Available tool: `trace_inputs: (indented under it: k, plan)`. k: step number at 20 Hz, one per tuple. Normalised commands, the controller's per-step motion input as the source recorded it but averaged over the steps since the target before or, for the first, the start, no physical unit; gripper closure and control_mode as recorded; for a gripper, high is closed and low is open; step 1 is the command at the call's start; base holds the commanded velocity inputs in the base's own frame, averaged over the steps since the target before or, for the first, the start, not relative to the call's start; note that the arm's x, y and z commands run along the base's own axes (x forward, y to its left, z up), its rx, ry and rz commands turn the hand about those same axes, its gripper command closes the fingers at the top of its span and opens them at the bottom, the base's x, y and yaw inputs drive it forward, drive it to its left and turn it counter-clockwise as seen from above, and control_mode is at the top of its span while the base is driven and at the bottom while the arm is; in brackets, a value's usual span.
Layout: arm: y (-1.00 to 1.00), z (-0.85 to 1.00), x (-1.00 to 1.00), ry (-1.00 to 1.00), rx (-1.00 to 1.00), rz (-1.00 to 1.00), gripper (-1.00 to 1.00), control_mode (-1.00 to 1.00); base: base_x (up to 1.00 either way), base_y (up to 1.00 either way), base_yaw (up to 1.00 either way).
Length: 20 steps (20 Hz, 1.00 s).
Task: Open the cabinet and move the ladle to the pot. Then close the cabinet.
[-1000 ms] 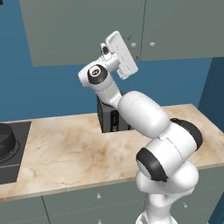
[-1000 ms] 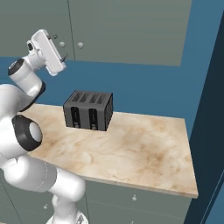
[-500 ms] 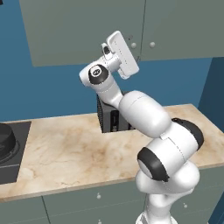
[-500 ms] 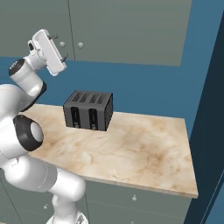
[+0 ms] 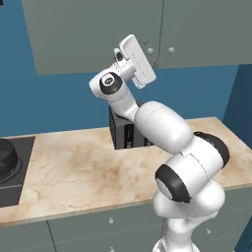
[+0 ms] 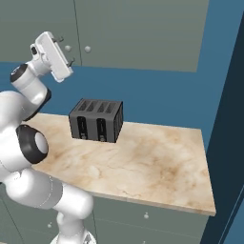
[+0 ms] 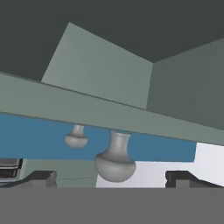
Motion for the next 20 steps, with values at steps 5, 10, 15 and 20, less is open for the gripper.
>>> trace_inputs:
  k: [5, 10, 15, 20]
  plan:
    - [0.1, 0.0, 0.39, 0.05, 0.0, 0.01, -1.0, -1.0, 0.0, 0.0, 0.0]
    - [0.16, 0.0, 0.33, 0.13, 0.01, 0.15, -1.0, -1.0, 0.0, 0.0, 0.0]
    - [0.19, -0.04, 0.34, 0.05, 0.0, 0.16, -1.0, -1.0, 0.0, 0.0, 0.0]
    - [0.25, -0.2, 0.33, 0.0, 0.0, 0.12, -1.0, -1.0, 0.0, 0.0, 0.0]
